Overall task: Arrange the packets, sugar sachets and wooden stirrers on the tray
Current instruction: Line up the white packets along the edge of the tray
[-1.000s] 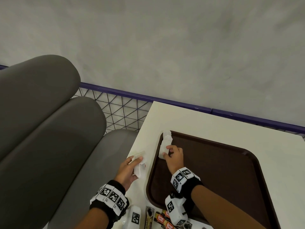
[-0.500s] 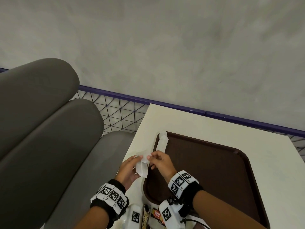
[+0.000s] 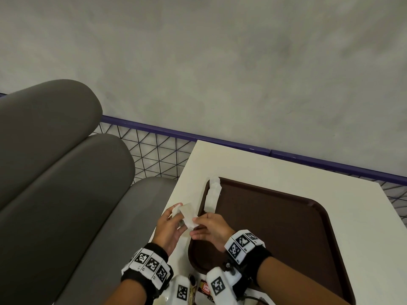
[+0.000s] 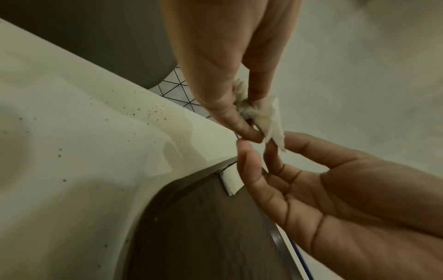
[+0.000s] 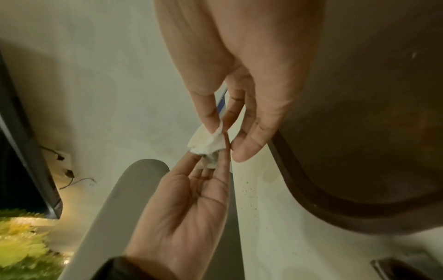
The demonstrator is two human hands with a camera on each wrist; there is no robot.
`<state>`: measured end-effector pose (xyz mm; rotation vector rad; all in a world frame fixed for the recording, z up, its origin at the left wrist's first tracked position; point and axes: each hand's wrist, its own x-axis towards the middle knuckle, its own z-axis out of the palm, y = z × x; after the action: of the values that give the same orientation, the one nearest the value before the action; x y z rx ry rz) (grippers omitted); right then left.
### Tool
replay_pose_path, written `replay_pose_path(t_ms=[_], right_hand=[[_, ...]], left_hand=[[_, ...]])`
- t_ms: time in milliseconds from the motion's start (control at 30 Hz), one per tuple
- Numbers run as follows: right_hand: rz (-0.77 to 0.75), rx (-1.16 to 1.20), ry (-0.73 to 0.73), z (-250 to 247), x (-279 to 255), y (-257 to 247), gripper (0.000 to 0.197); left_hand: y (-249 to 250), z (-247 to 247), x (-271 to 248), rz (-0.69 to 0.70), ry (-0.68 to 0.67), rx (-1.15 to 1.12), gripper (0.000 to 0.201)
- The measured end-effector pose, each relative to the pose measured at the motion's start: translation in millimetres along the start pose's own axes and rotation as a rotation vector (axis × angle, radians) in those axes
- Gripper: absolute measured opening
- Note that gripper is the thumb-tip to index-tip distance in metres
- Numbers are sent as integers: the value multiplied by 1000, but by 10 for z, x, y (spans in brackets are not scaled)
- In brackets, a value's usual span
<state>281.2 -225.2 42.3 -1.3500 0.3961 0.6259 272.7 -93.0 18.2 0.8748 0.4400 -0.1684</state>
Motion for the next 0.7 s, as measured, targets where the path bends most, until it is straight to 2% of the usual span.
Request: replay_pose_path(t_ms=[300, 467, 533, 600, 700], right_hand=[[11, 15, -14, -84, 19, -144, 19], [-135, -80, 90, -230, 120, -326, 24], [-239, -276, 166, -346, 212, -398, 30], [-343, -587, 208, -460, 281, -457, 32], [-383, -871, 114, -551, 362, -483, 34]], left_hand=[[-19, -2, 53, 26, 23, 6, 20], [-16, -83, 35, -48, 3, -16, 20], [-4, -140, 25, -68, 13, -21, 23], [13, -191, 20, -76, 19, -25, 26], [47, -250, 13, -78, 18, -12, 28]])
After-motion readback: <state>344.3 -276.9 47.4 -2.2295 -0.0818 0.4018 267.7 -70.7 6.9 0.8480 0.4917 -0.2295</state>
